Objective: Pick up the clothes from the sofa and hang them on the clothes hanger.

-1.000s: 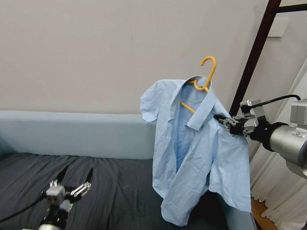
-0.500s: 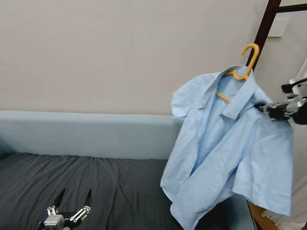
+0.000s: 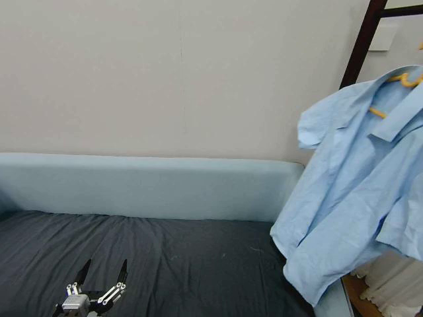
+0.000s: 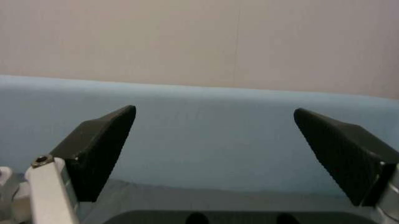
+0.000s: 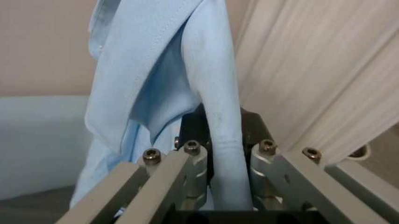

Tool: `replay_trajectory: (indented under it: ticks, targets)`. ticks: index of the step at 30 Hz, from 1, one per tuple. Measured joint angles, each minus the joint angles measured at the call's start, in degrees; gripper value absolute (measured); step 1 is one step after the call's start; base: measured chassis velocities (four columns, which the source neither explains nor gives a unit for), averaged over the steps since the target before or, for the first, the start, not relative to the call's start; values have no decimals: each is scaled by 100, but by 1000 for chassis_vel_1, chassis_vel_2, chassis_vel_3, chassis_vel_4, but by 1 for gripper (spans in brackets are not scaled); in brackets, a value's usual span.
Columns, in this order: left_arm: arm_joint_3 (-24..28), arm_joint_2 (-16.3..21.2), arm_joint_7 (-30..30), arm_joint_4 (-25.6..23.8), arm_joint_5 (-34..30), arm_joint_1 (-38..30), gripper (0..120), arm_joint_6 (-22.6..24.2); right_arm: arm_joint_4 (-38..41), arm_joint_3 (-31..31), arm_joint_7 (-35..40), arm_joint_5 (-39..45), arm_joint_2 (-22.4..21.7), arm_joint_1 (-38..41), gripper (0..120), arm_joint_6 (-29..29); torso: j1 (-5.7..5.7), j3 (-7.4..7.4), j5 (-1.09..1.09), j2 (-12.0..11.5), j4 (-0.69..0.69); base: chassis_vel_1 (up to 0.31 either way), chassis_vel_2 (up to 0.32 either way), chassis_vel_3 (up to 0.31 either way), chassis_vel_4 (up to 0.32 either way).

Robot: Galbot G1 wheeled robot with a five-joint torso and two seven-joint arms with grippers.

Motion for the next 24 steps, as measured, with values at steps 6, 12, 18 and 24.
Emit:
replay_trajectory:
  ticks: [6, 12, 18, 24]
  targets:
    - [2, 4, -4, -3, -6, -5, 100, 5, -978, -196, -496, -1174, 276, -261, 6, 16, 0, 1, 1, -1, 2, 0, 0, 0, 0]
    - [5, 6, -7, -6, -10, -8, 100, 10, -2072, -392, -1528, -2653, 526, -339, 6, 194, 0, 0, 0, 0, -2, 0, 0, 0, 0]
    - [5, 9, -9, -8, -11, -10, 100, 14, -2798, -837, -2664, -4148, 995, -199, 6, 677, 1, 0, 0, 0, 1, 0, 0, 0, 0]
    - [5, 10, -9, -8, -12, -10, 100, 15, -3649, -1309, -3532, -5370, 1581, 286, 6, 1483, 1, 0, 0, 0, -1, 0, 0, 0, 0]
